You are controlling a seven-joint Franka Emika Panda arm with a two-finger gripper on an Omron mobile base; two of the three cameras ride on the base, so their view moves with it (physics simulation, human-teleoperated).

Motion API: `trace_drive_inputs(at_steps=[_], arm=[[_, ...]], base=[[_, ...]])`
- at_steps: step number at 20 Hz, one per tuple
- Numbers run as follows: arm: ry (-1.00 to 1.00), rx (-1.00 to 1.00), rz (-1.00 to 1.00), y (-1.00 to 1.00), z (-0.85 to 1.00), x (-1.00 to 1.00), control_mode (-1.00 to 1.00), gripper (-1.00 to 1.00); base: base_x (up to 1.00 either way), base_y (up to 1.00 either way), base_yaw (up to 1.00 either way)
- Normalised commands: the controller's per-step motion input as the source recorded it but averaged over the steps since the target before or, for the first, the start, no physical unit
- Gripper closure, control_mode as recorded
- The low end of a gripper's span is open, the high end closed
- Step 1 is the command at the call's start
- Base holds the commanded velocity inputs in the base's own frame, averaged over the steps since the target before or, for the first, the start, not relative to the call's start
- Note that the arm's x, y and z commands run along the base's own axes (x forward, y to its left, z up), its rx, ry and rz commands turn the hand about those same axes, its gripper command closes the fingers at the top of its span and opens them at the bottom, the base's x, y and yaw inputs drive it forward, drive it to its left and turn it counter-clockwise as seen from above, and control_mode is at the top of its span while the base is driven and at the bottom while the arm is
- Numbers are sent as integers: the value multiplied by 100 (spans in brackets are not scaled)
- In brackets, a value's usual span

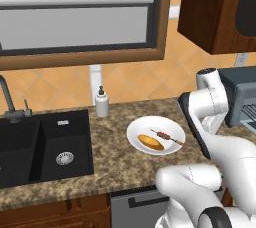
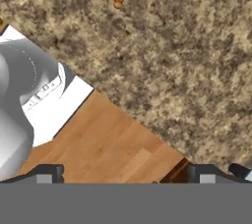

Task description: Pick up the kebab skewer and baguette bread, and place them inside the toaster oven. Close the toaster oven door and start by setting the timer.

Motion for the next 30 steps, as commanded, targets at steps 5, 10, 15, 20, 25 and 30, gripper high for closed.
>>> trace_drive_inputs(at_steps=[5,10,15,20,25,30], arm=[[8,0,15,29,-16,16,-100,-100],[6,0,14,25,-19,17,-100,-100],[8,0,15,24,-25,16,-100,-100],[6,4,14,20,-35,8,-100,-100],[-3,21,2,27,-15,4,-100,-100],[-15,13,-9,58,-2,18,-100,-100]], base=[[0,0,0],[0,0,0],[0,0,0],[0,0,0],[0,0,0],[0,0,0]])
